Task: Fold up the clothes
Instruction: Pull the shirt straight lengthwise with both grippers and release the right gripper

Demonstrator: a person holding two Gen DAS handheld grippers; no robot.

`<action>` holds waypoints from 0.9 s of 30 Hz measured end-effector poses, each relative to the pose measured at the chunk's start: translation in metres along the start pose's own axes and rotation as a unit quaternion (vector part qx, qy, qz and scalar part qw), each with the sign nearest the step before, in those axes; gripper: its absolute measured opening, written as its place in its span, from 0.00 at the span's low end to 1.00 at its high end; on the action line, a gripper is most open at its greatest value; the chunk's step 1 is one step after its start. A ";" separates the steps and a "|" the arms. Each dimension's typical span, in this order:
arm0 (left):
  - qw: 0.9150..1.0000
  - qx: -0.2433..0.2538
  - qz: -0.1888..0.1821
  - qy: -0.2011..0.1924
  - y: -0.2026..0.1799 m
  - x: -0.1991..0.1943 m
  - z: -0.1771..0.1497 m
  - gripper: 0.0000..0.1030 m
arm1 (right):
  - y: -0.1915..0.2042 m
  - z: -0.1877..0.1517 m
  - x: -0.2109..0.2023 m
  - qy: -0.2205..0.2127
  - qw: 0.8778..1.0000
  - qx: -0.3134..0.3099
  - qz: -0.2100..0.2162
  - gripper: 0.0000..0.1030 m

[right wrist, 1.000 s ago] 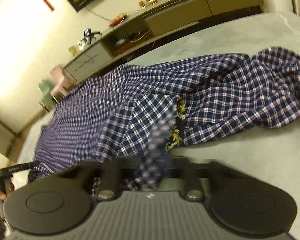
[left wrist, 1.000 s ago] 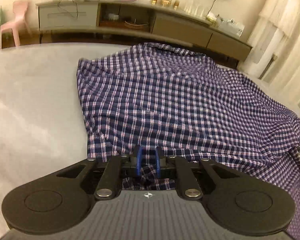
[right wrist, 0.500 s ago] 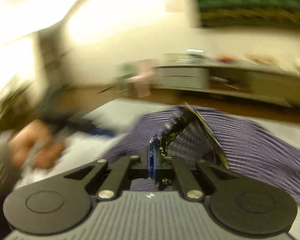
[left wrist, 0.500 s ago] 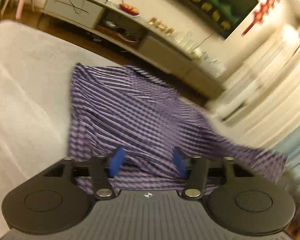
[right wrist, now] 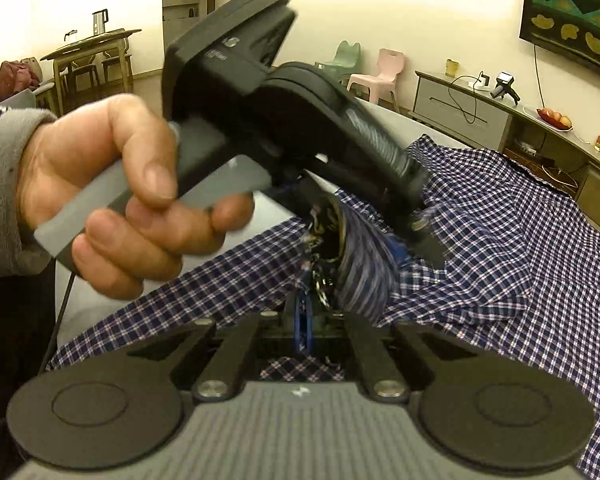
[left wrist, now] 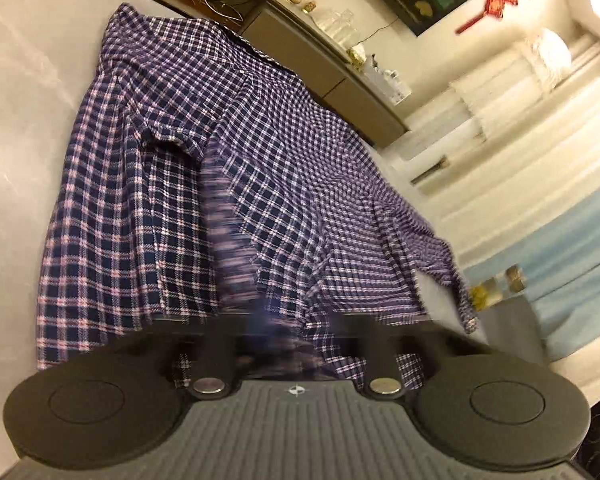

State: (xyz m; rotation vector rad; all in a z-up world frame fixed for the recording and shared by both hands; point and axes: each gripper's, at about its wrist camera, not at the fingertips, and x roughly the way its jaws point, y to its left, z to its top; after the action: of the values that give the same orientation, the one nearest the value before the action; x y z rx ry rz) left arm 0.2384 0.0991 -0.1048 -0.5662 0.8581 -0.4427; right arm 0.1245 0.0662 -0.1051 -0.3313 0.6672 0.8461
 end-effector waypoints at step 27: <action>0.985 -0.064 0.141 -0.072 0.026 -0.100 -0.115 0.08 | -0.005 -0.135 -0.143 0.180 0.956 0.200 -0.121 0.35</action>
State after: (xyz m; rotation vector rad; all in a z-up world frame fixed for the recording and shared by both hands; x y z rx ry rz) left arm 0.0917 0.1438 -0.1239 -0.5774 0.8172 -0.0882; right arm 0.0050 -0.0897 -0.1122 -0.1945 1.0928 0.4013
